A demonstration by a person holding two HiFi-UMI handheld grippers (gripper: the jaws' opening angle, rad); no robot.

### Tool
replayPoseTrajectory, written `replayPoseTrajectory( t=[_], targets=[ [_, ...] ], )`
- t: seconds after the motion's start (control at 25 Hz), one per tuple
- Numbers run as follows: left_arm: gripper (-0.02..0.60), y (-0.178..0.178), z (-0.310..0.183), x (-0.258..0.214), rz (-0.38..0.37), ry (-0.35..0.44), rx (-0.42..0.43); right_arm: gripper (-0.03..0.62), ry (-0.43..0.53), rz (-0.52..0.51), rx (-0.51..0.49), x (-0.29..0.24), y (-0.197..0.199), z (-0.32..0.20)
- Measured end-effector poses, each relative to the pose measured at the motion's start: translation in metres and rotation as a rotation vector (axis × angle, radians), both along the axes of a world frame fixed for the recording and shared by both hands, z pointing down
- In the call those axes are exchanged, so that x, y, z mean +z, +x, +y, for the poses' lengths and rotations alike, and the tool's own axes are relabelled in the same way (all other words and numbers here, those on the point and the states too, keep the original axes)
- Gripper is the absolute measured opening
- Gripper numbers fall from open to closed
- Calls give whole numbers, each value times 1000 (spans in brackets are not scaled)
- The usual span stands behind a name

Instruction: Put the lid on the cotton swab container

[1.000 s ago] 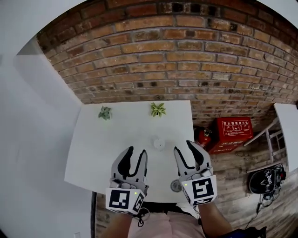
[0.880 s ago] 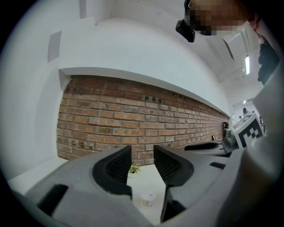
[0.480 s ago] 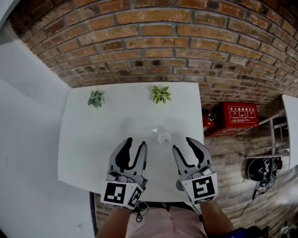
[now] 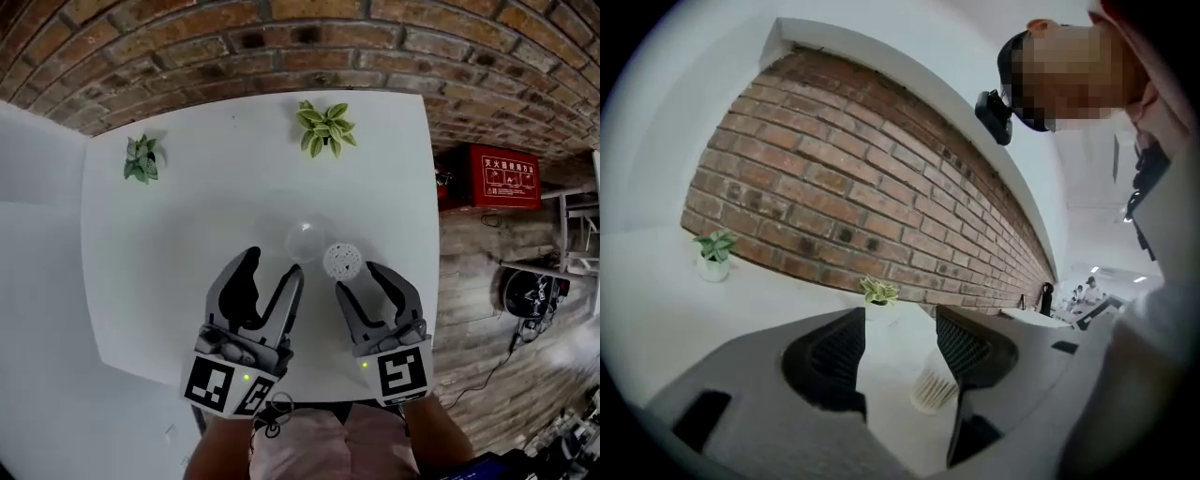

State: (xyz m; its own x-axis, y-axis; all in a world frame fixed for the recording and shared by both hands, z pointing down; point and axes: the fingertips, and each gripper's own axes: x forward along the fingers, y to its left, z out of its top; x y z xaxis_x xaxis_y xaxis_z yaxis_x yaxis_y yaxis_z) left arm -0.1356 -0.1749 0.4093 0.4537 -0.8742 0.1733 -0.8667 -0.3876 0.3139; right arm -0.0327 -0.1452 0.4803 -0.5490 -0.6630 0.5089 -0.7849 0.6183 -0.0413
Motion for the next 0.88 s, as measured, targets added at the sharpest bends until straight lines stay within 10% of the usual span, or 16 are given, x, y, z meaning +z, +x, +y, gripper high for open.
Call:
replayPoseTrajectory(
  t=[0.88],
  targets=[
    [334, 74, 12, -5, 178, 2, 412, 209, -26, 69, -90, 30, -11, -3]
  ],
)
